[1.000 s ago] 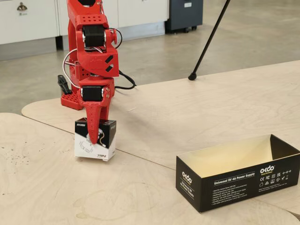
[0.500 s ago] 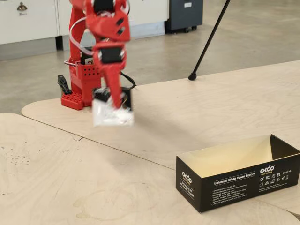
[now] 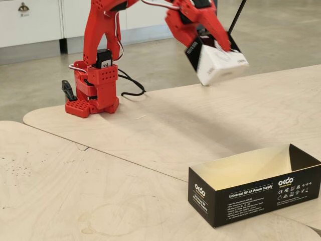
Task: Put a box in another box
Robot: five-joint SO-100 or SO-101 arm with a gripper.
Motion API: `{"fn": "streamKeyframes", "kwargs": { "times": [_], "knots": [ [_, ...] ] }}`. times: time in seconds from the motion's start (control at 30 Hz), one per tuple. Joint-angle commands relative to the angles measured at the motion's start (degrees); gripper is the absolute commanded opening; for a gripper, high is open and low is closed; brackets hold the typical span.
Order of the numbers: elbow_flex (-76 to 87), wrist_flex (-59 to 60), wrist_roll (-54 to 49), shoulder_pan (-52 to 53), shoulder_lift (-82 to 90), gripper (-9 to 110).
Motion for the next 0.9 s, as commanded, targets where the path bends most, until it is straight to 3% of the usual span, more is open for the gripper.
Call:
{"fn": "streamKeyframes", "kwargs": {
  "times": [0.0, 0.3, 0.67, 0.87],
  "knots": [
    [-8.6, -8.0, -3.7, -1.1, -4.7, 10],
    [-16.4, -13.0, -10.4, -2.9, -16.3, 9],
    [-8.3, -21.5, -14.5, 1.8, -17.8, 10],
    [-5.3, -21.9, -13.3, 3.7, -15.9, 21]
  ]
}}
